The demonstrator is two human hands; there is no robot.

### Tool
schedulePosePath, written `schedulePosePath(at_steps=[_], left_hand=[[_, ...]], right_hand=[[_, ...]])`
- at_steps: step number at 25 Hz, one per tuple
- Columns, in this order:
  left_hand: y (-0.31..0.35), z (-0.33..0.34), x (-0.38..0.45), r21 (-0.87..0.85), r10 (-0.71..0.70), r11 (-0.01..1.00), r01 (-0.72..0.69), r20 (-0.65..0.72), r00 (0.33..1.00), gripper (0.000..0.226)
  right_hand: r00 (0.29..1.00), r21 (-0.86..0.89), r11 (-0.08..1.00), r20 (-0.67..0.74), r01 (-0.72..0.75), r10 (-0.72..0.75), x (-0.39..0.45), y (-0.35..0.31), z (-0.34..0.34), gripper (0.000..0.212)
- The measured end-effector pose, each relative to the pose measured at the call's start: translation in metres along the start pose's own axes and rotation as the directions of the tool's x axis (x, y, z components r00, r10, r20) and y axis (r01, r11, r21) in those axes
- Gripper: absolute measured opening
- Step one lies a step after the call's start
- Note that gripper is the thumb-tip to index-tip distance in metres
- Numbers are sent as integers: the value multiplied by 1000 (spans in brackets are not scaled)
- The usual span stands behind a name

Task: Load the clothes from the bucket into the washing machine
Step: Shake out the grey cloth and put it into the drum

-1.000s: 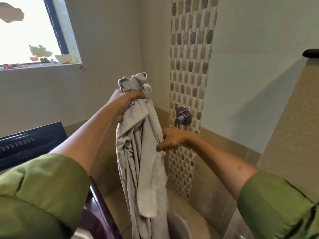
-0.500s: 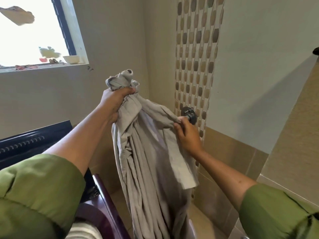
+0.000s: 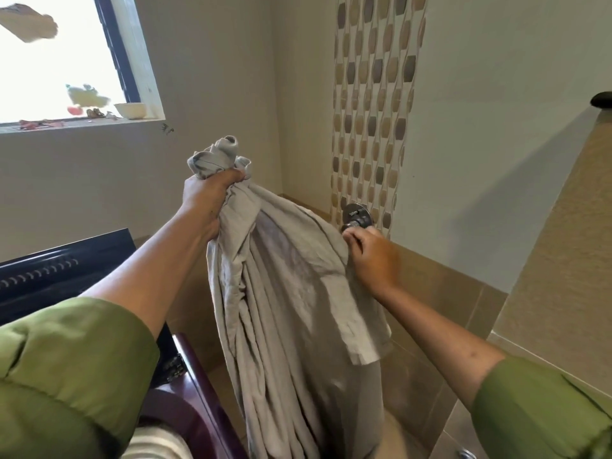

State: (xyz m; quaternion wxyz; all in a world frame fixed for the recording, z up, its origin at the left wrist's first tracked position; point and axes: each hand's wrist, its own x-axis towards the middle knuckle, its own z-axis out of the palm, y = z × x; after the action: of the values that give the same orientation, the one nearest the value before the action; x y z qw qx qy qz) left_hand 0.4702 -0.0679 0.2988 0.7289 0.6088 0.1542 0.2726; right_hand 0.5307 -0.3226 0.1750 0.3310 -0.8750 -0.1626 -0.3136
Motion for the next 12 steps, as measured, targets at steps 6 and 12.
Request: schedulePosePath(at_steps=[6,12], left_hand=[[-4,23,-16,-7,-11,1000,13,162,987,42],[-3,16,-17,21,0,1000,-5,218,976,41]], right_hand=[[715,467,630,666,-621,212,-29,-32,24,29],[746,547,637,662,-544,69,-46,-55,48,24]])
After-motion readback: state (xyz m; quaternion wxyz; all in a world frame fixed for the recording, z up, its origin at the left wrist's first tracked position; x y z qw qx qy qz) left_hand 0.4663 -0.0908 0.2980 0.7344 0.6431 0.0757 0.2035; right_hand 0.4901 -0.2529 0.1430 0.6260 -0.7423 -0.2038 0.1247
